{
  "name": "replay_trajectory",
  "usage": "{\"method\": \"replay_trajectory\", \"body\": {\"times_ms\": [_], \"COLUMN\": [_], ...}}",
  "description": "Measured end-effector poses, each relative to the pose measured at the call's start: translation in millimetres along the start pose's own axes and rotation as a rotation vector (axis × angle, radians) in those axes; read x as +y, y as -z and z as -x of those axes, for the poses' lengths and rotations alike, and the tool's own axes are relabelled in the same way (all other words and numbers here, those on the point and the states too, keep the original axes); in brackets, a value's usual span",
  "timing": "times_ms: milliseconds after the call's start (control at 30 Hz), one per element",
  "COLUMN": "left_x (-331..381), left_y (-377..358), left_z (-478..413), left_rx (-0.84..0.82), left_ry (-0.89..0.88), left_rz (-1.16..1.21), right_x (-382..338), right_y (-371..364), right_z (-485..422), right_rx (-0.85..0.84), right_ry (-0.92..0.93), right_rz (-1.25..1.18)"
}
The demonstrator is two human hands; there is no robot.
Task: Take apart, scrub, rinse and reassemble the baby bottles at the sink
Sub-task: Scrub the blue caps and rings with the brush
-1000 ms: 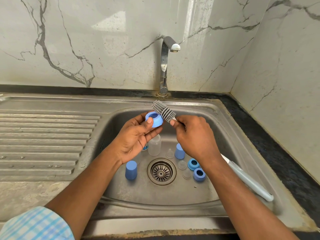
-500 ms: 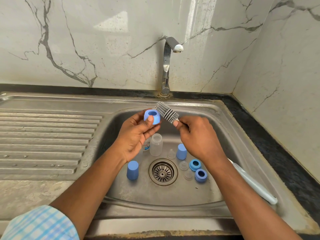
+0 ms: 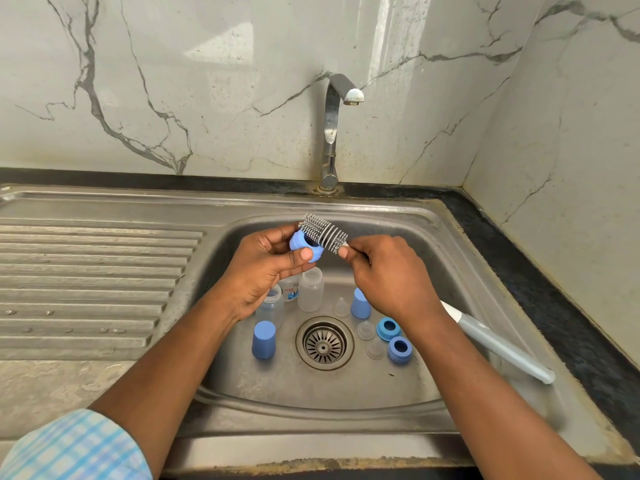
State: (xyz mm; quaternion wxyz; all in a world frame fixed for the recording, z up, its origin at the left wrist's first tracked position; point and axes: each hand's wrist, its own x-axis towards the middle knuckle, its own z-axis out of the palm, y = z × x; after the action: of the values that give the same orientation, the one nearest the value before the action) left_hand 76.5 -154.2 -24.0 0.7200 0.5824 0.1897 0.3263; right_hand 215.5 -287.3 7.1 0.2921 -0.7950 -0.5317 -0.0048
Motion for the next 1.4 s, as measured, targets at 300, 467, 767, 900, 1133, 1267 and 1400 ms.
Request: {"method": "replay_trajectory", "body": {"times_ms": [300, 467, 767, 900, 1133, 1267, 1400], "left_x": [-3.0, -6.5, -4.3, -7.8, -5.4, -3.8, -0.2], "left_y": [4.9, 1.5, 2.9, 0.6, 0.3, -2.5, 0.8], "left_z": [-2.5, 0.3, -1.7, -1.5, -7.1, -5.1, -6.5], "left_rx": [0.035, -0.042, 0.041, 0.027, 0.147, 0.105, 0.181], "left_ry": [0.004, -0.006, -0.005, -0.006, -0.015, -0.005, -0.025], "left_rz": [-0.129, -0.257, -0.087, -0.148, 0.128, 0.168, 0.258], "right_x": [-1.2, 5.2, -0.9, 4.2, -1.6, 0.6, -1.3], "right_y": [1.0, -1.2, 3.7, 5.2, 4.6, 5.6, 5.8], "right_z": [0.1, -4.8, -2.9, -2.3, -2.3, -4.4, -0.6], "right_rx": [-0.088, -0.029, -0.058, -0.081, -0.075, -0.018, -0.108], "right_ry": [0.058, 0.013, 0.051, 0.050, 0.070, 0.063, 0.083], "right_rz": [-0.004, 0.037, -0.059, -0.069, -0.106, -0.080, -0.112]}}
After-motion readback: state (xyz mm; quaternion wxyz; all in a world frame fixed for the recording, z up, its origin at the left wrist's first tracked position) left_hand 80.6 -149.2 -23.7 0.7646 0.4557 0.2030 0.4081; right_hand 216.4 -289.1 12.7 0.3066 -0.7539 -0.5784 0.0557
